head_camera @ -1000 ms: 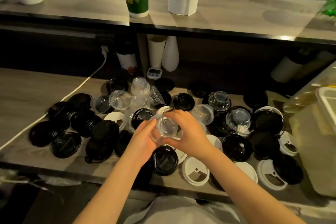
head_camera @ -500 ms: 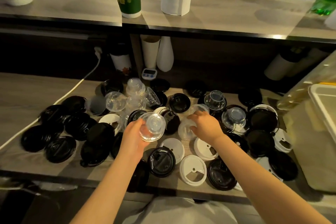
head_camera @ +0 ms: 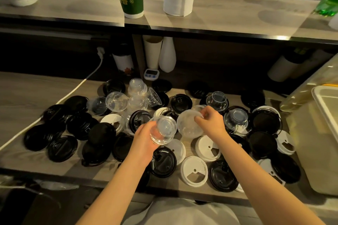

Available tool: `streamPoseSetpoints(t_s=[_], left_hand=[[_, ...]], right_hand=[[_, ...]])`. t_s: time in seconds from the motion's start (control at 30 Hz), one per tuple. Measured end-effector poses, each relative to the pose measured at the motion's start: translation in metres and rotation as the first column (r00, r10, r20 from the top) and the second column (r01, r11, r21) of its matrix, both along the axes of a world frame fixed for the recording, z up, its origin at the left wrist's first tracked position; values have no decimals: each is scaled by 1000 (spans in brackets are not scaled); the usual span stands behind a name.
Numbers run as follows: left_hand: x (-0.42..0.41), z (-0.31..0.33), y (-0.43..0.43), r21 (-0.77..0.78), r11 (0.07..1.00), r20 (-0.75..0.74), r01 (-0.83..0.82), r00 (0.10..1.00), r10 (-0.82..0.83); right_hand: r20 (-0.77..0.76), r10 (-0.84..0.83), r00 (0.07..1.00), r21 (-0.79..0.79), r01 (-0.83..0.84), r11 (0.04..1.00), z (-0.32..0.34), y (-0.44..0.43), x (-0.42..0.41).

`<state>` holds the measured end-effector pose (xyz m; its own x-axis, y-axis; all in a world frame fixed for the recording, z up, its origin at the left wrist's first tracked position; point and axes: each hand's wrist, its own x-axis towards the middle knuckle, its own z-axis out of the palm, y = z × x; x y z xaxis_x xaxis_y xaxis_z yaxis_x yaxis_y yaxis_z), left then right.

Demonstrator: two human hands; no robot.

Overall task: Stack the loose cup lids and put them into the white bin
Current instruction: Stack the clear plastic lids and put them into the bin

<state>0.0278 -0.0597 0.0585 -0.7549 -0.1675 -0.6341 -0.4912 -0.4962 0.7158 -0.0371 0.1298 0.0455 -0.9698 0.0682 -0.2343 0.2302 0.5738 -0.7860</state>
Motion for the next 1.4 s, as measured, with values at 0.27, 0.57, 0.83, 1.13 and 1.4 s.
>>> streamPoseSetpoints(t_s=[0.27, 0.57, 0.83, 1.13, 1.4], left_hand=[[-4, 12, 25, -9, 1000, -98, 15, 995, -15], [-3, 25, 39, 54, 999, -159, 1, 987, 8], [1, 34, 52, 109, 989, -205, 102, 976, -78], [3, 50, 72, 169, 944, -286, 283, 931, -228], [-7, 56, 131, 117, 896, -304, 429, 874, -379]], right_hand=[[-133, -176, 975, -379, 114, 918, 26, -29, 28], [-500, 142, 854, -111, -226, 968, 27, -17, 54], [-564, 209, 799, -82, -306, 948, 37, 4, 62], [-675, 291, 678, 192, -219, 957, 32, 26, 78], [-633, 170, 755, 69, -164, 984, 48, 87, 84]])
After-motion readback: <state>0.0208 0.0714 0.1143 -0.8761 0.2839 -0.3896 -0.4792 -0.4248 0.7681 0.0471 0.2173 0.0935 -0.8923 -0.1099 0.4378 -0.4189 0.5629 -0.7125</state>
